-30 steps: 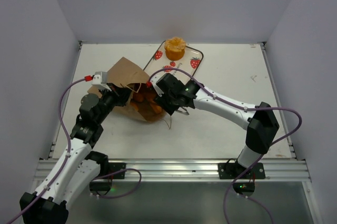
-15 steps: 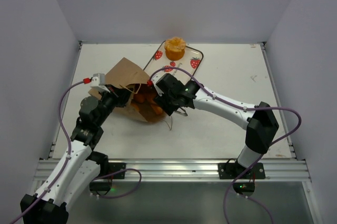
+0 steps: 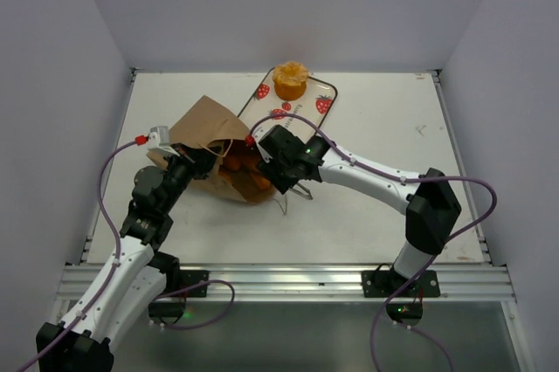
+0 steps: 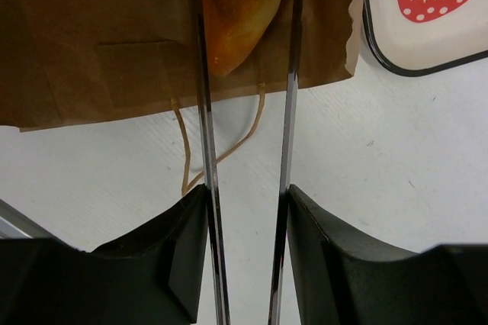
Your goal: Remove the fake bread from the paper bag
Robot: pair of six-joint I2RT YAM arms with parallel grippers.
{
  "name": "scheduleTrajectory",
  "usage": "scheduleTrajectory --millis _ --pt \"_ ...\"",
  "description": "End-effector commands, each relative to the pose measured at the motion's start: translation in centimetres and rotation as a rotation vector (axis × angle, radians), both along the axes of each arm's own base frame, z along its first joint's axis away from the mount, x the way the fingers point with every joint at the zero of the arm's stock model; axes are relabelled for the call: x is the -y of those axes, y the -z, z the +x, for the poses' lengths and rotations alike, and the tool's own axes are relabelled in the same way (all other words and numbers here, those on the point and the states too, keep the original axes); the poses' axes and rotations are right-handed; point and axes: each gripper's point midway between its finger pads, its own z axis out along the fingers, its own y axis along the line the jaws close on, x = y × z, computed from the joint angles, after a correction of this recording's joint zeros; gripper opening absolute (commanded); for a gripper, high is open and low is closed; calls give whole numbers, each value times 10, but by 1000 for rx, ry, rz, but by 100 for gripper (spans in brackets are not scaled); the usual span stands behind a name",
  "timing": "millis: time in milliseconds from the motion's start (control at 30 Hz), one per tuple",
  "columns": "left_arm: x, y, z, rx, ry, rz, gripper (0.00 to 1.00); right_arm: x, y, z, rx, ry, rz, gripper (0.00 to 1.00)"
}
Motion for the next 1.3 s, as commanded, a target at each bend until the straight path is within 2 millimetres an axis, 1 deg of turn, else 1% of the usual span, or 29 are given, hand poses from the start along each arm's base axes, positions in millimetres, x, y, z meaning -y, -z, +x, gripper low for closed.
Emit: scheduleTrajectory --millis 0,100,133,200,233,267,300,333,400,433,533,567,667,733,833,1000,1133,1167,1267 --pt "-2 -33 1 104 -15 -64 0 -6 2 3 5 16 22 45" --pt "-4 -34 0 109 -18 -56 0 -6 0 3 5 6 21 38" --pt "-4 -33 0 105 -22 -46 0 -6 0 2 3 2 22 33" --pt "-6 -31 1 104 -30 -35 0 -4 -4 3 7 -5 29 26" --pt "-7 -28 1 103 -34 -22 0 -3 -9 4 9 -8 42 23" --pt "-8 -26 1 99 -37 -16 0 -1 -12 5 4 -7 55 16" --pt "-8 -24 1 98 -39 -5 0 0 -14 6 3 -10 61 13" --pt "-8 -21 1 92 -41 3 0 3 -19 7 2 -11 81 7" --pt "-10 -17 2 89 -48 20 0 6 -24 7 -5 -16 100 2" --pt "-11 -12 3 81 -52 27 0 7 -30 7 -2 -19 119 0" --pt "-14 -5 5 71 -69 57 0 13 -40 8 -2 -23 145 0" --pt "-15 -3 6 69 -74 65 0 14 -47 5 -7 -33 168 0" --pt "-17 3 10 58 -88 96 0 17 -58 1 5 -73 183 0" --pt "-18 5 11 56 -94 110 0 20 -60 -3 -1 -88 188 0" --pt "-18 7 14 54 -97 117 0 23 -58 -6 -9 -100 184 0" --pt "-17 6 16 54 -91 111 0 27 -39 -10 -48 -110 144 0" --pt "-16 8 15 51 -83 111 0 25 -38 -9 -47 -107 147 0" --pt "-15 9 14 50 -80 112 0 24 -39 -9 -46 -108 153 6" --pt "-14 10 14 48 -74 114 0 20 -41 -7 -45 -103 164 12"
